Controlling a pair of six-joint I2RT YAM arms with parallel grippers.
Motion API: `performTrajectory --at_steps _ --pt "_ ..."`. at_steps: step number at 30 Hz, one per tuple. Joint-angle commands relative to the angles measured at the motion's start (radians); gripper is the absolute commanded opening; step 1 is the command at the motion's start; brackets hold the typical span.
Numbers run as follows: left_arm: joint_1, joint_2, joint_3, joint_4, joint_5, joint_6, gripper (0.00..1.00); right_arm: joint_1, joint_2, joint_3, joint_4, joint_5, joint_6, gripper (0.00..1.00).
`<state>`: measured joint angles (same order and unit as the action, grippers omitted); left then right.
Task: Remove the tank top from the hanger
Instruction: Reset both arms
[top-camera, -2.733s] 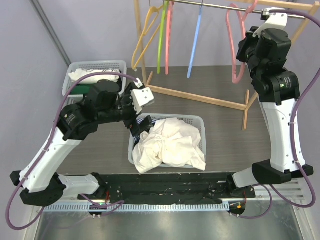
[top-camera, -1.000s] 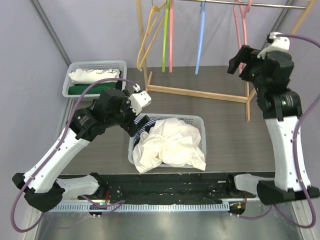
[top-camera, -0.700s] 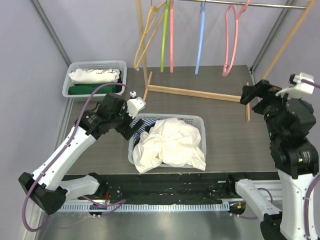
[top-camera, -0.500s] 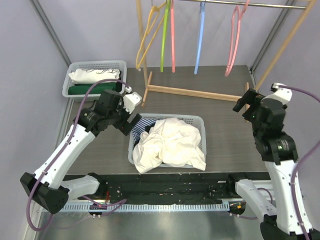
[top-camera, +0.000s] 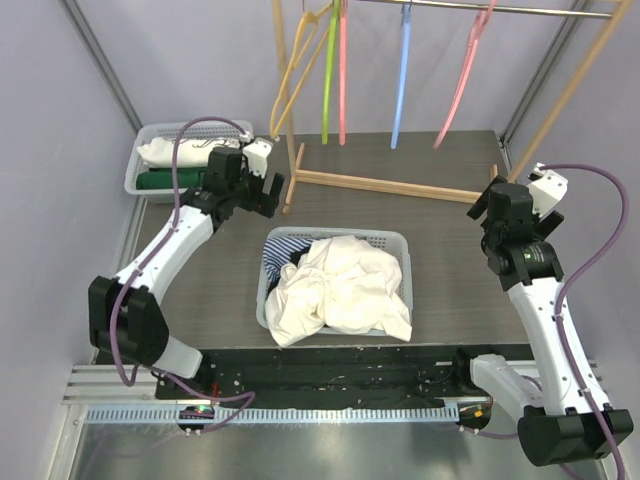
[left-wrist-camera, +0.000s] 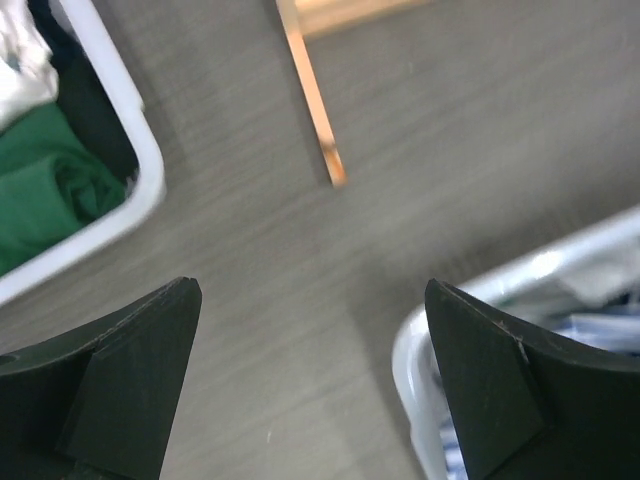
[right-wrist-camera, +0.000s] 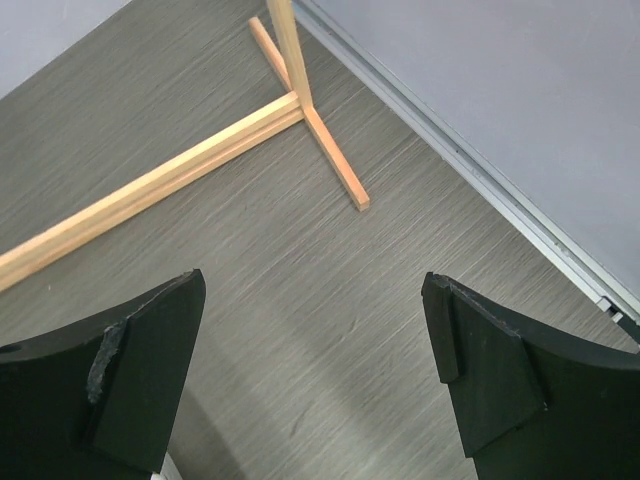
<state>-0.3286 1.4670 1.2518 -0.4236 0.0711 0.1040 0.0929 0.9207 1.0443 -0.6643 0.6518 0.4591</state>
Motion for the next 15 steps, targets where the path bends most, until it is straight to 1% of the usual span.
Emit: performTrajectory --at_steps 1,4,5,6,7,8,9,11,13,15 --pt "0.054 0.059 -0.003 0.380 0.110 -0.131 1.00 -0.038 0.007 -0.023 0.109 0.043 0.055 1.00" --pt "0.053 0.165 0.063 0.440 0.105 -0.154 1.00 -0.061 0.012 -0.032 0.164 0.000 0.073 1.00" --pt "0.056 0.189 0.102 0.475 0.114 -0.156 1.00 -0.064 0.010 -0.038 0.201 -0.009 0.082 1.00" --pt "0.056 0.244 0.119 0.508 0.128 -0.161 0.99 -0.068 0.010 -0.044 0.216 -0.027 0.092 1.00" --pt "0.056 0.268 0.132 0.543 0.139 -0.174 1.00 -0.074 0.010 -0.047 0.230 -0.033 0.099 1.00" --pt "0.056 0.288 0.144 0.631 0.160 -0.181 1.00 -0.074 0.012 -0.052 0.255 -0.041 0.110 1.00" --pt "0.056 0.333 0.144 0.681 0.182 -0.191 1.00 -0.078 0.018 -0.058 0.262 -0.047 0.116 1.00" --pt "0.057 0.375 0.158 0.791 0.190 -0.217 1.00 -0.079 0.026 -0.061 0.284 -0.050 0.116 1.00" --pt "0.059 0.433 0.211 0.815 0.180 -0.230 1.00 -0.081 0.050 -0.061 0.295 -0.064 0.109 1.00" --pt "0.065 0.464 0.238 0.856 0.173 -0.248 1.00 -0.120 0.078 -0.053 0.302 -0.073 0.111 1.00"
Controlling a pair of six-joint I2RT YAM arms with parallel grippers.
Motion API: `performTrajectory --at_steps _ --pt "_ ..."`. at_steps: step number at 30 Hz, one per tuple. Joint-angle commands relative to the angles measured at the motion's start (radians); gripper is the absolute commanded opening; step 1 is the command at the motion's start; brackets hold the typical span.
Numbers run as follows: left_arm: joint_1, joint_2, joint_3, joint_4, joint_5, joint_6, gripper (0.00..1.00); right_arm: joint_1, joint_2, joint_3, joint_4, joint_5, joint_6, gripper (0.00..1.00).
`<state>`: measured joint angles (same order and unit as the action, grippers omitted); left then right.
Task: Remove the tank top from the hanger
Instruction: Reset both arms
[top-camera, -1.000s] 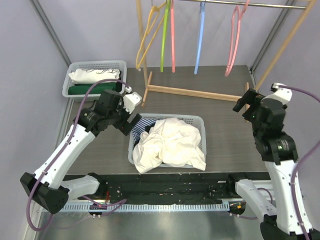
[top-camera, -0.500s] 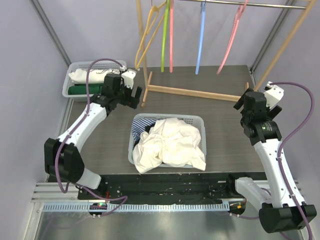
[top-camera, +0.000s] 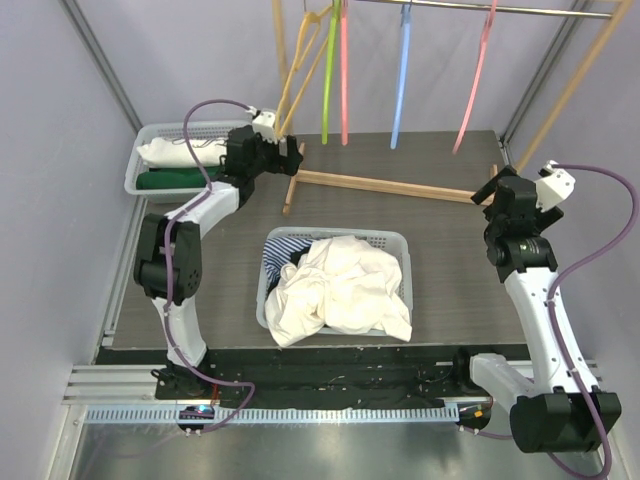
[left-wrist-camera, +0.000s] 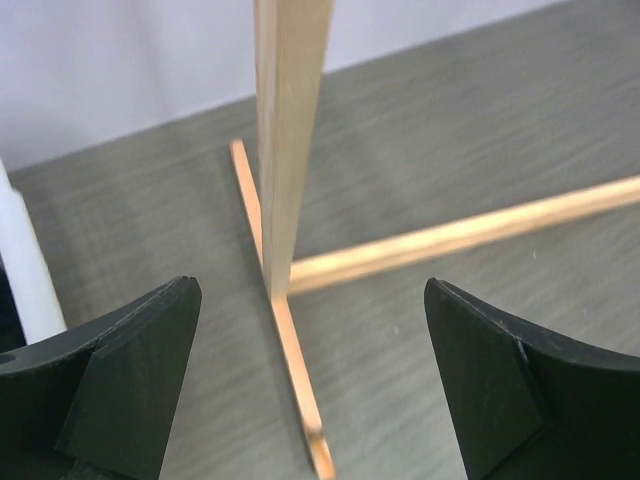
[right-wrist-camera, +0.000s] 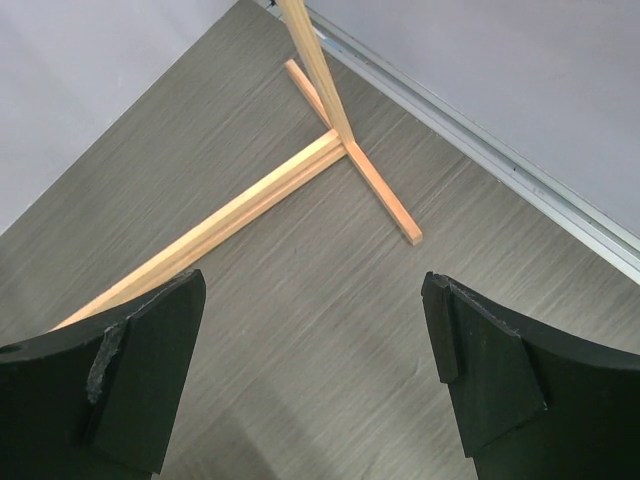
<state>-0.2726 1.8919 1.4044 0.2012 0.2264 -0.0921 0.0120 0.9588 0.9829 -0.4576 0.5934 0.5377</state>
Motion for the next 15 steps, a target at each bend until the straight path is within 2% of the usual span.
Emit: performTrajectory --at_steps 1,8,11,12,15 --pt "0.010 0.068 0.102 0.250 0.005 -0.058 1.00 -0.052 0.052 0.008 0.102 -0.035 0.038 1.00" --pt "0.012 0.196 0.214 0.343 0.019 -0.086 1.00 -0.176 0.211 0.060 0.162 -0.164 0.065 1.00" --pt "0.012 0.211 0.232 0.366 0.030 -0.084 0.78 -0.227 0.320 0.117 0.174 -0.199 0.068 1.00" --pt "0.012 0.208 0.231 0.368 0.031 -0.077 0.62 -0.237 0.343 0.131 0.177 -0.211 0.068 1.00" --pt "0.013 0.182 0.200 0.376 0.027 -0.055 0.32 -0.274 0.435 0.177 0.186 -0.256 0.077 1.00"
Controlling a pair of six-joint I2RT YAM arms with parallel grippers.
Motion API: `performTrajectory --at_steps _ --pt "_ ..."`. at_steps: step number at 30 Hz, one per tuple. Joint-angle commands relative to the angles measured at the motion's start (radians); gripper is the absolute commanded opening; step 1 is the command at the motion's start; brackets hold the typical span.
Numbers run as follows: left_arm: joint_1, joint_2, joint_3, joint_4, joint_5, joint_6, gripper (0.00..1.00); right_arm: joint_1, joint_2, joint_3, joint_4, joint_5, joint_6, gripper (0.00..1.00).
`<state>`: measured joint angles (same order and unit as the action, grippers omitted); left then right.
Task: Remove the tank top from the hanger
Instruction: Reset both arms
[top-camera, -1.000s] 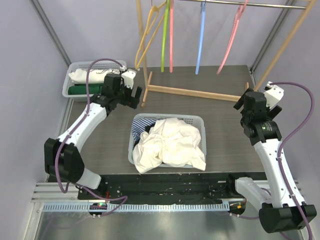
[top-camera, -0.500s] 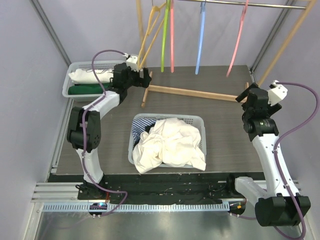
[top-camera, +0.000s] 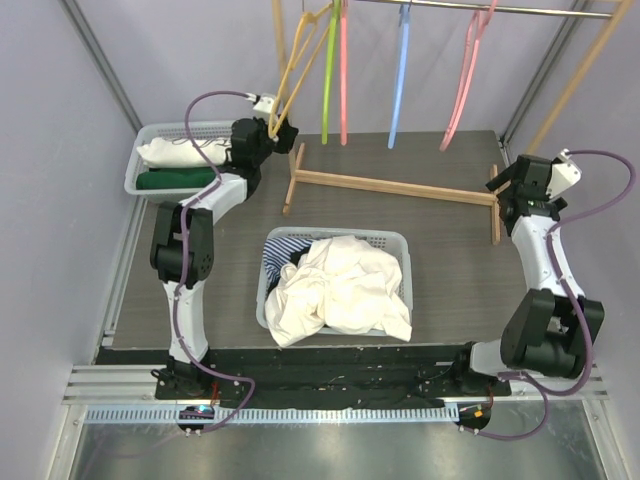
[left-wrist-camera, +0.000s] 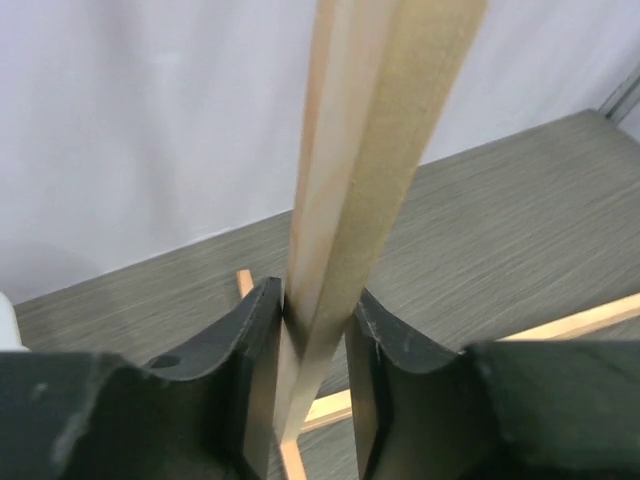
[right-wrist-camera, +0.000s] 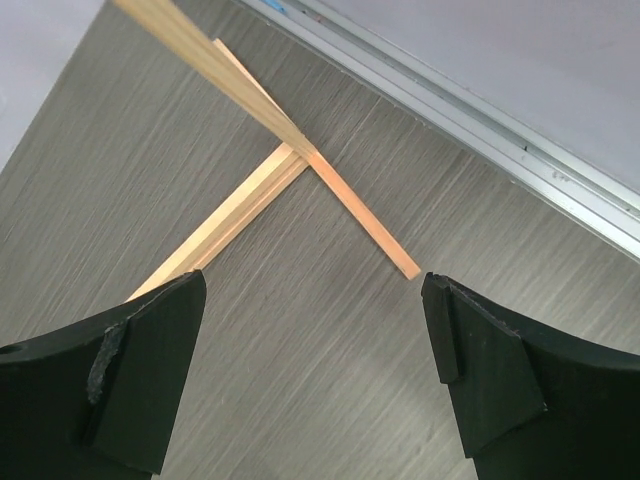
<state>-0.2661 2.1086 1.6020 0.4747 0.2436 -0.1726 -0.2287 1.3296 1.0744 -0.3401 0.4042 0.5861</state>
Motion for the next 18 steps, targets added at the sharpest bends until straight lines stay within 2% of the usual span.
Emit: performTrajectory --at_steps 1,7,11,12,15,18 --pt "0.013 -0.042 -0.020 0.107 0.006 0.034 0.31 -0.040 0.080 0.094 0.082 -0.076 0.026 1.00" --pt "0.045 -0.111 -0.103 0.107 0.002 0.039 0.35 -0.054 0.204 0.202 0.089 -0.134 -0.017 0.98" --pt "0.064 -0.162 -0.157 0.090 0.013 0.042 0.36 -0.069 0.278 0.300 0.078 -0.172 -0.035 0.92" --pt "0.068 -0.173 -0.183 0.087 0.016 0.047 0.36 -0.070 0.305 0.312 0.078 -0.180 -0.042 0.87" --pt "0.074 -0.211 -0.229 0.087 0.020 0.070 0.36 -0.072 0.341 0.360 0.078 -0.206 -0.061 0.80" --pt "0.082 -0.233 -0.246 0.078 0.025 0.074 0.37 -0.075 0.375 0.384 0.075 -0.229 -0.065 0.77"
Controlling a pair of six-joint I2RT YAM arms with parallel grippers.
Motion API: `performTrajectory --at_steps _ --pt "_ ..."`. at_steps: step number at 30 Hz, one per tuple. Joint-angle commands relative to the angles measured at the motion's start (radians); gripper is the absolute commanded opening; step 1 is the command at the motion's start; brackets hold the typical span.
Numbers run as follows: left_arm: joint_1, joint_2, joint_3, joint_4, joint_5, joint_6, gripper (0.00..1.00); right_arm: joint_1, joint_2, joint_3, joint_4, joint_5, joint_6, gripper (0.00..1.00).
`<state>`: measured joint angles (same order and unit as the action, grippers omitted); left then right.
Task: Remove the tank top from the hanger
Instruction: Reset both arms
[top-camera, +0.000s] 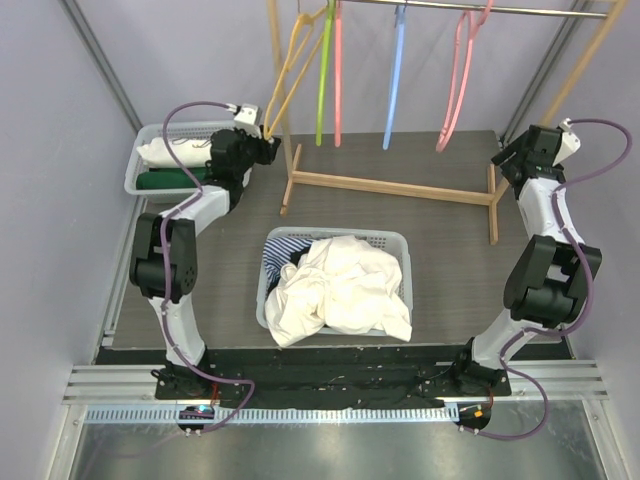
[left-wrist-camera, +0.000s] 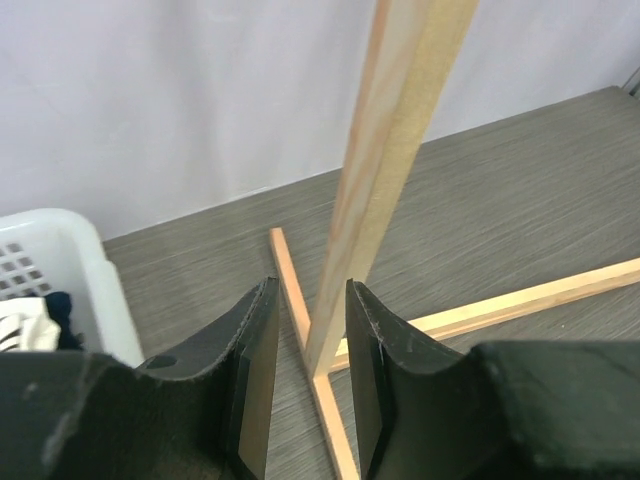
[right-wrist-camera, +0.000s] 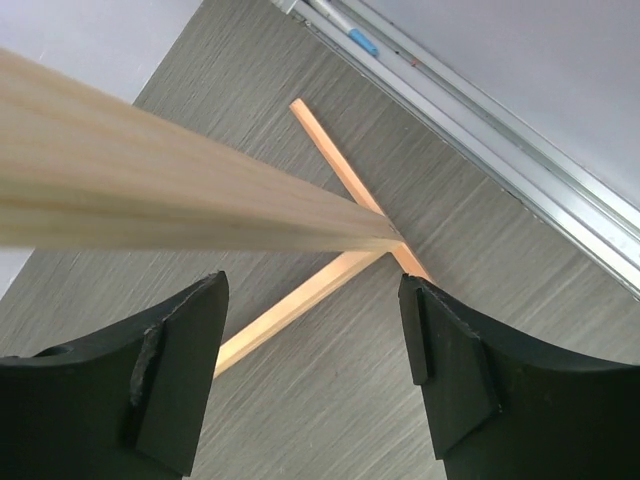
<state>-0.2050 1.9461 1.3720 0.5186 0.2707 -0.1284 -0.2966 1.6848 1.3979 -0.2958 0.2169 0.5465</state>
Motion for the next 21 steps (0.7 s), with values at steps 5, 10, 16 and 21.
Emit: performTrajectory --at_steps 5,10,16,21 --pt "0.036 -0.110 -0.037 0.003 0.002 0.030 0.37 -0.006 0.048 0.046 0.073 -0.112 -0.019 0.72" --pt "0.044 -0.111 -0.011 -0.011 0.076 -0.084 0.84 -0.006 0.062 0.050 0.084 -0.132 -0.023 0.73" --pt "0.039 -0.069 -0.022 0.095 0.206 -0.228 1.00 -0.006 0.055 0.047 0.089 -0.136 -0.031 0.72" --pt "0.013 -0.001 0.036 0.121 0.162 -0.200 1.00 -0.004 0.052 0.046 0.095 -0.149 -0.025 0.71"
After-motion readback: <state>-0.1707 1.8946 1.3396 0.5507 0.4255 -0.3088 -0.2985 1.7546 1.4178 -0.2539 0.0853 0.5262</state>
